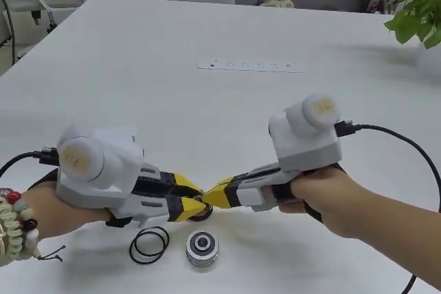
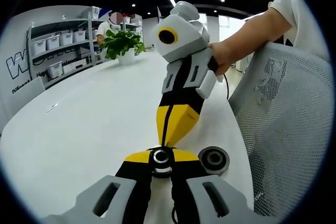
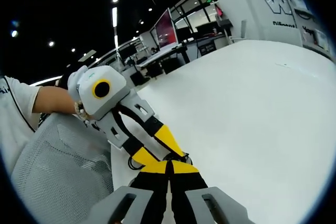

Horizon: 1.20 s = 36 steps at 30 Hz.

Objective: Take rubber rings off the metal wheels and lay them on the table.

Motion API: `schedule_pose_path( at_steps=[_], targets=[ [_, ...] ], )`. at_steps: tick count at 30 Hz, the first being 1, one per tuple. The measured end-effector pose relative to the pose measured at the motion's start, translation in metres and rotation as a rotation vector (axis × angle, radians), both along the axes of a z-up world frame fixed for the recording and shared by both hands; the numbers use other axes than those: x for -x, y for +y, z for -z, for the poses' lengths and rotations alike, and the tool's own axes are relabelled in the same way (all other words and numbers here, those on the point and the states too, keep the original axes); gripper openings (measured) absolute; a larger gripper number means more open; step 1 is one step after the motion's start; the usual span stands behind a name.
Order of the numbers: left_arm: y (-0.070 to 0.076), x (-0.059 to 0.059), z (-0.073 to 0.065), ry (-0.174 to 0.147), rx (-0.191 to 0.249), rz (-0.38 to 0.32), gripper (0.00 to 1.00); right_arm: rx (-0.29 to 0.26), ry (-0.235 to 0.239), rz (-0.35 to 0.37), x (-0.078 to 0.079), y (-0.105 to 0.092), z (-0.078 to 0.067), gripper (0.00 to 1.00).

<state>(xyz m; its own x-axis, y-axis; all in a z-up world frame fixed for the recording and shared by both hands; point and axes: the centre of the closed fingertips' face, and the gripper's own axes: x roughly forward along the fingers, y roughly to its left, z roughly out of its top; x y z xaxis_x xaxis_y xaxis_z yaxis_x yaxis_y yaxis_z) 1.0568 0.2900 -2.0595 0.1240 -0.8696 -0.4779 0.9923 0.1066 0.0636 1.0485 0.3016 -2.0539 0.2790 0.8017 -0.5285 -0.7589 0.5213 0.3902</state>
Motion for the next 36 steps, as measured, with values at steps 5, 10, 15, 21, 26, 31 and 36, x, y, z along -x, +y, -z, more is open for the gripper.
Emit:
schedule_pose_path(
  at_steps=[5,10,15,21,26,31,36],
  targets=[
    [0.0,0.0,0.0,0.015,0.004,-0.018,0.08,0.029,-0.02,0.021,-0.004,-0.002,0.005,0.0],
    [0.004,0.0,0.0,0.046,-0.014,-0.013,0.08,0.038,-0.027,0.055,-0.009,-0.009,0.004,0.0],
    [0.011,0.002,-0.016,0.098,0.017,0.001,0.08,0.035,-0.035,0.073,-0.012,-0.012,0.002,0.0],
    [0.022,0.015,-0.025,0.085,-0.029,0.07,0.25,-0.002,-0.035,0.088,-0.015,-0.01,-0.005,0.0],
    [0.023,0.021,-0.038,0.089,-0.008,0.096,0.45,-0.009,-0.031,0.073,-0.011,-0.005,-0.006,0.0],
    [0.034,0.022,-0.05,0.082,-0.023,0.111,0.57,-0.023,-0.029,0.052,-0.007,0.003,-0.008,0.0],
    [0.052,0.023,-0.063,0.046,-0.002,0.094,0.62,-0.041,-0.027,0.022,-0.001,0.014,-0.011,0.0]
  ],
)
